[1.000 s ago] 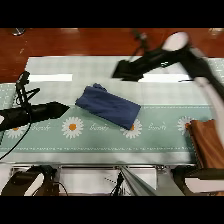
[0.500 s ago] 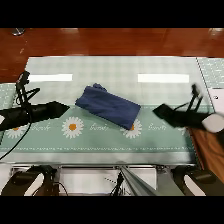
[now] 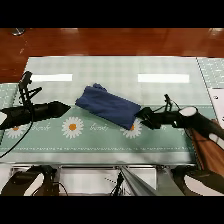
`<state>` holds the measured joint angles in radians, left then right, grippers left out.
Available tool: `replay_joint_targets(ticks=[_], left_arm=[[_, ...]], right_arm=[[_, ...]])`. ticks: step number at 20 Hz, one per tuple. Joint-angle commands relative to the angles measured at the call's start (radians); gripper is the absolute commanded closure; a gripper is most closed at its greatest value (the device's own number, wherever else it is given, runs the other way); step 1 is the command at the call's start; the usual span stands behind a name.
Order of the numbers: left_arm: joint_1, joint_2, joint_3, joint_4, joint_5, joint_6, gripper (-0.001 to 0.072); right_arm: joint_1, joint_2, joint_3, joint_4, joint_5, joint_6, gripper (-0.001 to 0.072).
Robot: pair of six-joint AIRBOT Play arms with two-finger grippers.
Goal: Fold the shirts.
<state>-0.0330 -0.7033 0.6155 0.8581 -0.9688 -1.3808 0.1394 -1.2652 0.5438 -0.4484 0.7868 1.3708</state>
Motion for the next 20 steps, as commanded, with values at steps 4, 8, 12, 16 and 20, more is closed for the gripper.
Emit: replay_joint_targets(ticks=[4,8,12,16,20], left_arm=[[-0.001,-0.004,0.0,-0.005,0.0,0.0,0.0681],[0.0,-0.004,0.0,-0.005,0.0,0.0,0.0682],[-0.001,-0.004,0.0,-0.005,0.0,0.0,0.0682],[-0.001,-0.004,0.0,-0.005,0.0,0.0,0.0682],[-0.001,-0.004,0.0,-0.005,0.0,0.0,0.0682]], right_arm=[[0.085,-0.244,0.262,0.045,0.076,-0.1,0.0501],[0.085,-0.245,0.497,-0.058,0.218,-0.123,0.0689],[0.077,-0.224,0.887,-0.263,0.387,0.037,0.0689],[-0.004,-0.222,1.241,-0.389,0.533,0.18,0.0689],[-0.166,-0.179,1.396,-0.452,0.7,0.257,0.0689]])
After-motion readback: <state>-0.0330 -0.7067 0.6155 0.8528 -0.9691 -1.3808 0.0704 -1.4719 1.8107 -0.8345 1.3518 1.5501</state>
